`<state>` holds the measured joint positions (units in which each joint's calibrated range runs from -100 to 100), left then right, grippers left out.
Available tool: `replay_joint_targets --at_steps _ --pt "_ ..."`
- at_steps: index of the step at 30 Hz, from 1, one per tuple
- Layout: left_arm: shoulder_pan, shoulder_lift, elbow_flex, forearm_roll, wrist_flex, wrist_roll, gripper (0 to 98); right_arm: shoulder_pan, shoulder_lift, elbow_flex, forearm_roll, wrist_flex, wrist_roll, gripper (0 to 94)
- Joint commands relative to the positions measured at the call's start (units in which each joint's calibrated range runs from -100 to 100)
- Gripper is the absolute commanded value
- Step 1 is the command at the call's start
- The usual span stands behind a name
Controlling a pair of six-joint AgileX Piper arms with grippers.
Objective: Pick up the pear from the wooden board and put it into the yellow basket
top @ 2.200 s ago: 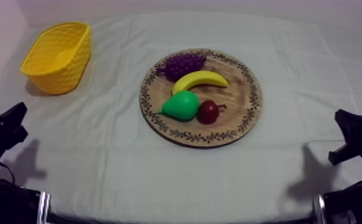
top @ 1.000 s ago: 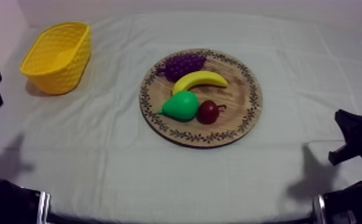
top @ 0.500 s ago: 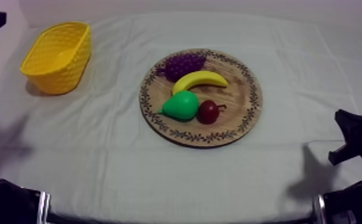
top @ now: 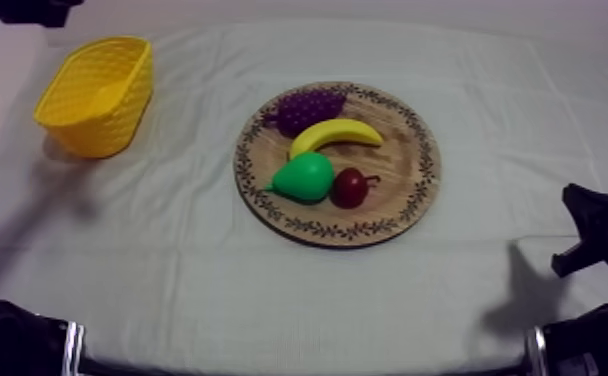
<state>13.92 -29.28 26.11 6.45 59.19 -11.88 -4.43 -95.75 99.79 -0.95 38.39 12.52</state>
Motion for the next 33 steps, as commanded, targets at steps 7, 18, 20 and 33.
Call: replay_joint_targets --at_steps 7,18,20,33 --pt "9.7 8.3 -3.0 -2.85 2.9 -0.2 0.0 0.0 0.0 0.0 0.0 0.0 0.0 0.3" --pt "21.0 18.4 -5.2 -4.31 4.6 0.2 0.2 0.0 0.0 0.0 0.0 0.0 0.0 0.3" --pt "22.5 19.8 -5.8 -4.46 4.7 0.2 1.2 0.0 0.0 0.0 0.0 0.0 0.0 0.3" --pt "27.5 29.8 -8.8 -7.59 5.6 1.0 54.8 0.0 0.0 0.0 0.0 0.0 0.0 0.3"
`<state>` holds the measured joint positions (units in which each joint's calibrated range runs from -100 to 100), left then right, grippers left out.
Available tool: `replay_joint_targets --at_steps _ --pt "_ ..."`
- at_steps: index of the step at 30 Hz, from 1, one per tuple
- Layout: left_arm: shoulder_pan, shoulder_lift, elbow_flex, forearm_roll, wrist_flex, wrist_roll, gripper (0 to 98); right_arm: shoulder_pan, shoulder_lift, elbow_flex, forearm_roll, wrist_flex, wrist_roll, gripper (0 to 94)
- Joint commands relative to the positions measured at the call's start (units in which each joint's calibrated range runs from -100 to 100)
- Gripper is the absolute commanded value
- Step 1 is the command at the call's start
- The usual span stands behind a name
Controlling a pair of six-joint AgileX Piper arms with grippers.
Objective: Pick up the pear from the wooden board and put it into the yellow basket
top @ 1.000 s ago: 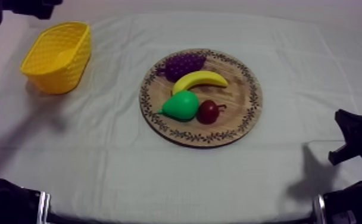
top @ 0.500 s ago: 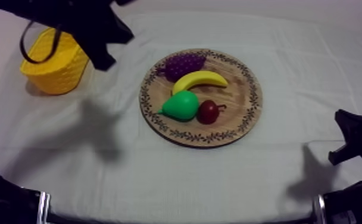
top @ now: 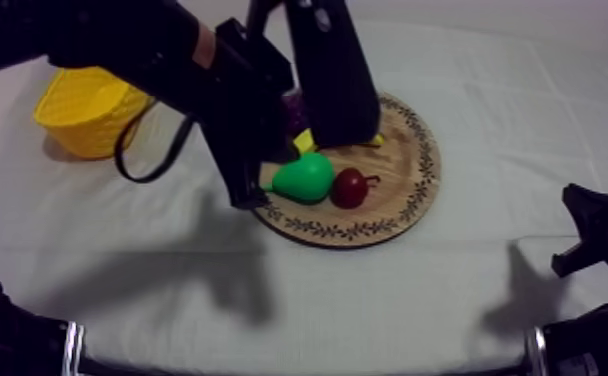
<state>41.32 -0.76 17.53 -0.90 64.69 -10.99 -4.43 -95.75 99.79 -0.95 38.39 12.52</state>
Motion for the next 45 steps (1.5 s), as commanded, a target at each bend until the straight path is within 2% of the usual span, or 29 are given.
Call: replay_joint_targets --at_steps 1,8,12,18,25,38,45 --pt "0.2 2.3 -0.4 -0.5 0.2 0.2 58.9 0.0 0.0 0.0 0.0 0.0 0.0 0.3" --pt "1.0 9.4 -3.8 -2.67 1.5 1.6 79.5 0.0 0.0 0.0 0.0 0.0 0.0 0.3" --pt "1.0 13.5 -6.1 -3.32 1.9 1.8 86.5 0.0 0.0 0.0 0.0 0.0 0.0 0.3" --pt "-0.1 19.5 -8.9 -3.58 2.0 1.6 92.1 0.0 0.0 0.0 0.0 0.0 0.0 0.3" --pt "-1.8 26.2 -11.6 -3.5 2.0 0.7 94.6 0.0 0.0 0.0 0.0 0.0 0.0 0.3" --pt "-2.3 37.4 -17.2 -3.01 2.3 -0.6 94.2 -0.1 0.0 0.0 0.0 0.0 0.0 0.3" --pt "-3.0 41.2 -22.6 -1.45 6.2 -2.3 86.0 -0.1 0.0 0.0 0.0 0.0 0.0 0.3"
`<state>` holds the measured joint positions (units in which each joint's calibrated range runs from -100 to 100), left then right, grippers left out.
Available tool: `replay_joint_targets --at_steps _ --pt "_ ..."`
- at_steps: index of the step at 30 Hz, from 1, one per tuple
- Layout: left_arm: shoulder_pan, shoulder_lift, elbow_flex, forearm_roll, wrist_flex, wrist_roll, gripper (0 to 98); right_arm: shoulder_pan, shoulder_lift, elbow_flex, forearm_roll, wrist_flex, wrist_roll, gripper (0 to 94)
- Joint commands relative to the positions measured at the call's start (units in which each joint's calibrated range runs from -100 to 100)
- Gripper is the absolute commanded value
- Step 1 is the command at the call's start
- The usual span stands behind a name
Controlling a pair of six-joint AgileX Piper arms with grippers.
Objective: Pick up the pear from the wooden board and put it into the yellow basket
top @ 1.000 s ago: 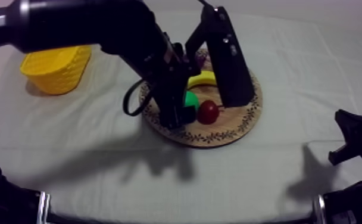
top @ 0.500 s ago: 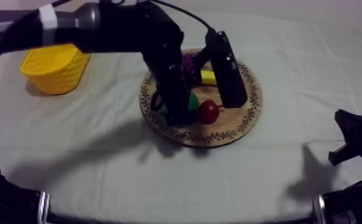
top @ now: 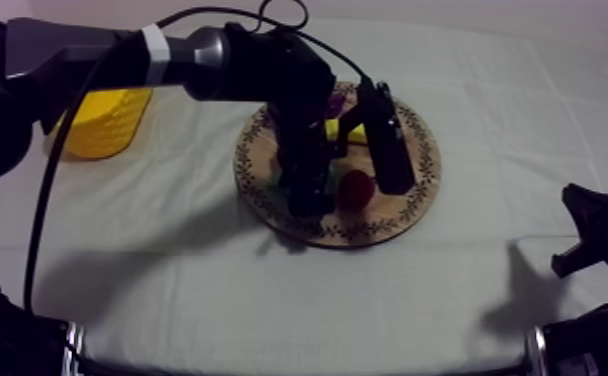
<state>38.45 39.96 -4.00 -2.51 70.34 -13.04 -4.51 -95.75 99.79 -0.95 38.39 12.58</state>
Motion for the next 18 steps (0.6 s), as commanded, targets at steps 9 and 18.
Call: replay_joint_targets --at_steps 9,18 --pt "-1.2 3.8 -5.3 1.82 3.9 -0.7 64.2 0.0 0.0 0.0 0.0 0.0 0.0 0.3" --pt "-1.5 2.4 -4.6 1.82 4.6 0.0 36.8 0.0 0.0 0.0 0.0 0.0 0.0 0.3"
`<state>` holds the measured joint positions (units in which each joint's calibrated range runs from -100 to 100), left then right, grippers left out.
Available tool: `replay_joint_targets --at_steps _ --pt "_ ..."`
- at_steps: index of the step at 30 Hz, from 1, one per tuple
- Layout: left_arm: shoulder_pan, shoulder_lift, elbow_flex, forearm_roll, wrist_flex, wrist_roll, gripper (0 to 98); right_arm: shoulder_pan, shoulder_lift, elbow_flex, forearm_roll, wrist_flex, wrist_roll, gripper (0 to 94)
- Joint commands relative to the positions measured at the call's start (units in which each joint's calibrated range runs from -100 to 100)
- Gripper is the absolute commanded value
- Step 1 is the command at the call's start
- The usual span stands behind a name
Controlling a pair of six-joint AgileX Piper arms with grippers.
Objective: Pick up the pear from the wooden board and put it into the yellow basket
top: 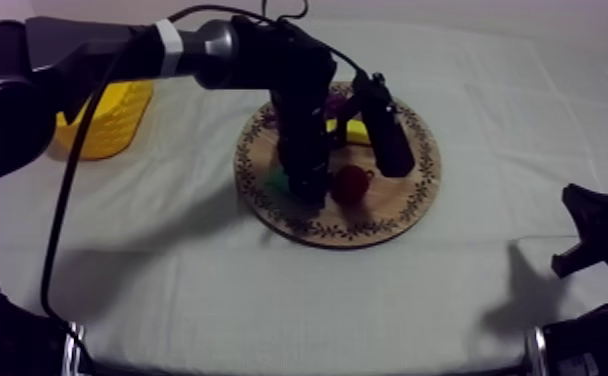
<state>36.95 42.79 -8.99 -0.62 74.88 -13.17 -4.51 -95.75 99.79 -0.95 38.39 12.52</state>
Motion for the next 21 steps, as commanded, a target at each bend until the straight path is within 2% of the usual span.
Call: replay_joint_targets --at_steps 1,8,12,21 --pt "0.0 -1.1 0.8 -0.06 0.0 0.2 35.7 0.0 0.0 0.0 0.0 0.0 0.0 0.3" --pt "-0.6 -9.7 5.4 -0.23 0.1 1.6 32.8 0.0 0.0 0.0 0.0 0.0 0.0 0.3" --pt "-1.7 -16.4 7.0 -0.4 2.1 2.5 32.2 0.0 0.0 0.0 0.0 0.0 0.0 0.3" --pt "-7.4 -29.6 5.9 -1.29 6.6 3.6 33.0 0.0 0.0 0.0 0.0 0.0 0.0 0.3"
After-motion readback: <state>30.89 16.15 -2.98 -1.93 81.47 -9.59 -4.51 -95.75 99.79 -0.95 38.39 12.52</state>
